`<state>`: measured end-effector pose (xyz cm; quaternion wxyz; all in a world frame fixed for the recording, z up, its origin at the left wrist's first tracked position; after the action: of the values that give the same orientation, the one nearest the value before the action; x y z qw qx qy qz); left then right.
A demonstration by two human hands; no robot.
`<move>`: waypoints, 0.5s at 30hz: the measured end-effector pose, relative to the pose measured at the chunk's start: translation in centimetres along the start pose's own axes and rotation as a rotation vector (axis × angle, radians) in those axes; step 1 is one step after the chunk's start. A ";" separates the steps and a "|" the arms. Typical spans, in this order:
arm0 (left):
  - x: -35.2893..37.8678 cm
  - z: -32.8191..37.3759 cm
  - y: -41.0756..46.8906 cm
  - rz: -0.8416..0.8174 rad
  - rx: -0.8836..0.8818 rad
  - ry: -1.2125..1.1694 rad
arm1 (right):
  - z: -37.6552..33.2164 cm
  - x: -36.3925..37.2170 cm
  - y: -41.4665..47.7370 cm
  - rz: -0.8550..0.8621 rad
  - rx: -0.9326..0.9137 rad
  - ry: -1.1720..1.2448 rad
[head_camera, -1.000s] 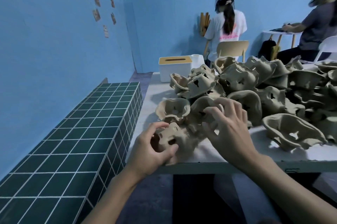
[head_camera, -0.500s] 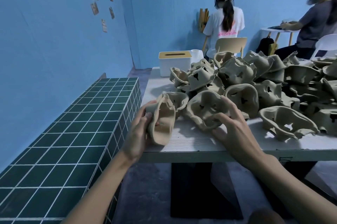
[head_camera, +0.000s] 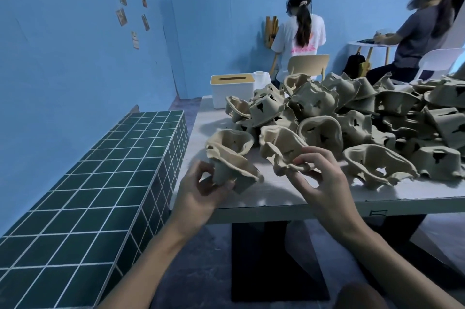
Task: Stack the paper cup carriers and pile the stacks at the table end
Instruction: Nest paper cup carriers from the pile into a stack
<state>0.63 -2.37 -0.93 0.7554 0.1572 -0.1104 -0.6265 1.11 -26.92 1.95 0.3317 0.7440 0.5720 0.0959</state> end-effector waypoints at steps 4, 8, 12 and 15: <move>0.7 -0.1 -0.6 -0.034 0.000 0.064 | -0.3 0.8 -0.7 -0.028 0.046 0.044; 1.1 -0.1 -1.0 -0.020 0.033 0.252 | -0.2 2.3 -1.4 -0.114 0.072 0.079; 0.9 0.1 -1.0 -0.151 -0.023 0.299 | -0.2 3.9 -2.0 -0.200 0.111 0.073; 0.1 -0.1 -0.9 -0.194 -0.078 0.241 | -0.5 4.5 -2.0 -0.216 0.099 0.052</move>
<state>-0.19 -2.62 -1.34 0.7047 0.2116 0.0209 -0.6769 0.76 -22.32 0.05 0.2881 0.6907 0.6614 0.0503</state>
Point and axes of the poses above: each hand's wrist, its own y-axis towards the middle knuckle, its own x-axis out of the palm, z = x × y, the point moved 6 cm from there along y, towards the middle knuckle, and after that the axes turned 7 degrees about z, right-handed, at the moved point
